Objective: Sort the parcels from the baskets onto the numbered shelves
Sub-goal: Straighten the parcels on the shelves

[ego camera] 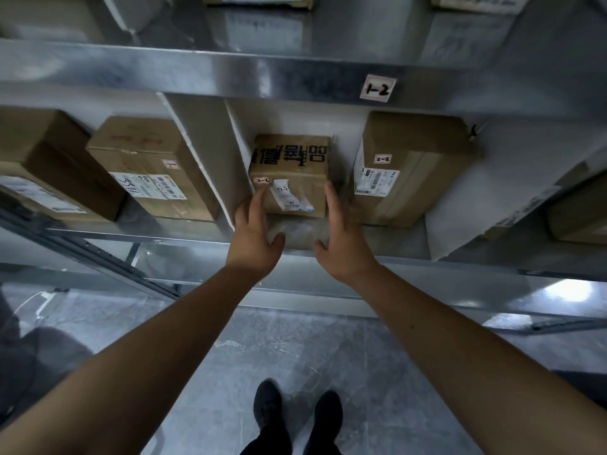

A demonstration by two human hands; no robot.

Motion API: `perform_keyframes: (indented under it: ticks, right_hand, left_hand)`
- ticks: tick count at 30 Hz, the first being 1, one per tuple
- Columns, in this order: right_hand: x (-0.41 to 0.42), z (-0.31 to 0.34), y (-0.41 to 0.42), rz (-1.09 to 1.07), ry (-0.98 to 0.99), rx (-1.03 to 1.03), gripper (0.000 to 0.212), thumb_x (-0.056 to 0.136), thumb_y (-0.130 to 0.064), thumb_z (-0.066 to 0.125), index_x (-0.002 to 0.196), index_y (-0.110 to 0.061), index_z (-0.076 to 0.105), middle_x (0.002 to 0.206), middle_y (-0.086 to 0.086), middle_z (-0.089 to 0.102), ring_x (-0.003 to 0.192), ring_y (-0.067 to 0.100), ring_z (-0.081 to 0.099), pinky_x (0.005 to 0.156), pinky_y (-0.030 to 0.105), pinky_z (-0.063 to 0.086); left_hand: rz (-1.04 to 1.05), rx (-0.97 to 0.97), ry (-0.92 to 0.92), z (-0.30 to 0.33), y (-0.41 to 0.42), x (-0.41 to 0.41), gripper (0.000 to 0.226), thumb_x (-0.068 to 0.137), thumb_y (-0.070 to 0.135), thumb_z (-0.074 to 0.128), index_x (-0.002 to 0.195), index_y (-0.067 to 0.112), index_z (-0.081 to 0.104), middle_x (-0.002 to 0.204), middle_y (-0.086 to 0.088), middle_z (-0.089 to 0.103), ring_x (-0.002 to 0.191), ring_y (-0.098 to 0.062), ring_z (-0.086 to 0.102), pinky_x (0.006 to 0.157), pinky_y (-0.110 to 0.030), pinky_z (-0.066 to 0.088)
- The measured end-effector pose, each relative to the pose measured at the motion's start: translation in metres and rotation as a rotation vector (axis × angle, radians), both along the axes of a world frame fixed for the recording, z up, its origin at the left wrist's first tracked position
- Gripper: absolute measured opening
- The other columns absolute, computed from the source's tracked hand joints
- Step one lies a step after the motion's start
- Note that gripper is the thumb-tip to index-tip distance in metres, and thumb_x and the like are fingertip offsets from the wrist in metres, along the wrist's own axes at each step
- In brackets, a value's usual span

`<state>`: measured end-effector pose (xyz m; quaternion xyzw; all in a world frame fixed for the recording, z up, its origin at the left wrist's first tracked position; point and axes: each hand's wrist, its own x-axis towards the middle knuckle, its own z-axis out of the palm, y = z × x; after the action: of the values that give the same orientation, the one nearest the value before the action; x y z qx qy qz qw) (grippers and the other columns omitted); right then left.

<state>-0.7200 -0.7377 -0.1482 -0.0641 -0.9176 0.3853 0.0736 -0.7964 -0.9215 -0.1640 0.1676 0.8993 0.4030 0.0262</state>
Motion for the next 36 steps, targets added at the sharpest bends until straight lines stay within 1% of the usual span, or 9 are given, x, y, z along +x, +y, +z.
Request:
perform_keyframes:
  ticks: [2, 3, 7, 10, 13, 18, 22, 28, 36]
  right_hand:
    - [0.013, 0.002, 0.001, 0.045, -0.048, 0.056, 0.098, 0.092, -0.009, 0.068, 0.166, -0.032, 0.009, 0.165, 0.012, 0.032, 0.144, 0.032, 0.043, 0.109, 0.041, 0.046]
    - [0.019, 0.004, 0.0, 0.056, -0.076, 0.071, 0.094, 0.092, -0.011, 0.068, 0.166, -0.029, 0.012, 0.164, 0.013, 0.034, 0.144, 0.033, 0.042, 0.111, 0.043, 0.046]
    - [0.038, 0.007, -0.011, 0.138, -0.119, 0.117, 0.094, 0.093, -0.019, 0.068, 0.166, -0.032, 0.009, 0.165, 0.011, 0.033, 0.144, 0.032, 0.042, 0.109, 0.048, 0.048]
    - [0.044, 0.009, -0.029, 0.192, -0.14, 0.166, 0.09, 0.095, -0.025, 0.069, 0.166, -0.029, 0.013, 0.167, 0.006, 0.029, 0.148, 0.029, 0.037, 0.114, 0.045, 0.044]
    - [0.045, 0.013, -0.054, 0.242, -0.144, 0.159, 0.085, 0.095, -0.027, 0.069, 0.164, -0.029, 0.018, 0.168, 0.003, 0.026, 0.15, 0.027, 0.034, 0.117, 0.045, 0.042]
    - [0.032, 0.016, -0.098, 0.295, -0.11, 0.126, 0.075, 0.095, -0.027, 0.069, 0.159, -0.028, 0.029, 0.164, 0.001, 0.03, 0.147, 0.026, 0.037, 0.116, 0.045, 0.042]
    - [0.017, 0.017, -0.134, 0.331, -0.077, 0.086, 0.069, 0.094, -0.026, 0.069, 0.155, -0.026, 0.036, 0.161, -0.002, 0.032, 0.145, 0.023, 0.041, 0.113, 0.041, 0.044]
    - [-0.016, 0.011, -0.197, 0.236, -0.085, 0.145, 0.069, 0.093, -0.029, 0.072, 0.153, -0.028, 0.037, 0.163, -0.001, 0.029, 0.147, 0.026, 0.037, 0.114, 0.043, 0.045]
    - [-0.077, -0.005, -0.274, -0.045, -0.148, 0.083, 0.084, 0.089, -0.027, 0.077, 0.158, -0.033, 0.029, 0.167, 0.001, 0.022, 0.149, 0.03, 0.036, 0.117, 0.043, 0.043]
  left_hand:
    - [-0.005, -0.05, 0.031, 0.007, -0.007, 0.013, 0.097, 0.089, 0.018, 0.076, 0.163, 0.037, 0.017, 0.16, -0.007, 0.03, 0.138, -0.032, 0.048, 0.103, -0.043, 0.051]
    - [-0.003, -0.072, 0.048, 0.011, -0.01, 0.02, 0.094, 0.089, 0.018, 0.076, 0.163, 0.034, 0.021, 0.158, -0.007, 0.032, 0.136, -0.032, 0.05, 0.102, -0.043, 0.053]
    - [0.007, -0.136, 0.081, 0.023, -0.027, 0.053, 0.085, 0.091, 0.026, 0.076, 0.161, 0.032, 0.029, 0.155, -0.006, 0.038, 0.135, -0.028, 0.049, 0.099, -0.037, 0.049]
    - [0.057, -0.152, 0.048, 0.024, -0.046, 0.075, 0.084, 0.091, 0.037, 0.075, 0.16, 0.037, 0.028, 0.158, -0.008, 0.037, 0.14, -0.03, 0.044, 0.109, -0.043, 0.046]
    - [0.148, -0.188, 0.03, 0.025, -0.071, 0.091, 0.083, 0.089, 0.043, 0.075, 0.157, 0.043, 0.027, 0.161, -0.007, 0.035, 0.143, -0.033, 0.042, 0.11, -0.05, 0.048]
    - [0.303, -0.254, 0.059, 0.032, -0.116, 0.105, 0.079, 0.089, 0.043, 0.075, 0.156, 0.041, 0.034, 0.164, -0.005, 0.034, 0.146, -0.032, 0.038, 0.108, -0.048, 0.046]
    - [0.362, -0.225, 0.02, 0.033, -0.15, 0.096, 0.081, 0.089, 0.044, 0.075, 0.157, 0.044, 0.031, 0.166, -0.004, 0.031, 0.148, -0.033, 0.036, 0.111, -0.05, 0.046]
    - [0.377, -0.188, 0.016, 0.025, -0.199, 0.053, 0.08, 0.09, 0.041, 0.076, 0.157, 0.043, 0.032, 0.167, -0.004, 0.028, 0.152, -0.034, 0.029, 0.117, -0.052, 0.038]
    - [0.187, -0.189, 0.027, 0.017, -0.271, -0.041, 0.079, 0.09, 0.037, 0.077, 0.155, 0.044, 0.031, 0.166, -0.005, 0.028, 0.15, -0.033, 0.032, 0.115, -0.049, 0.04]
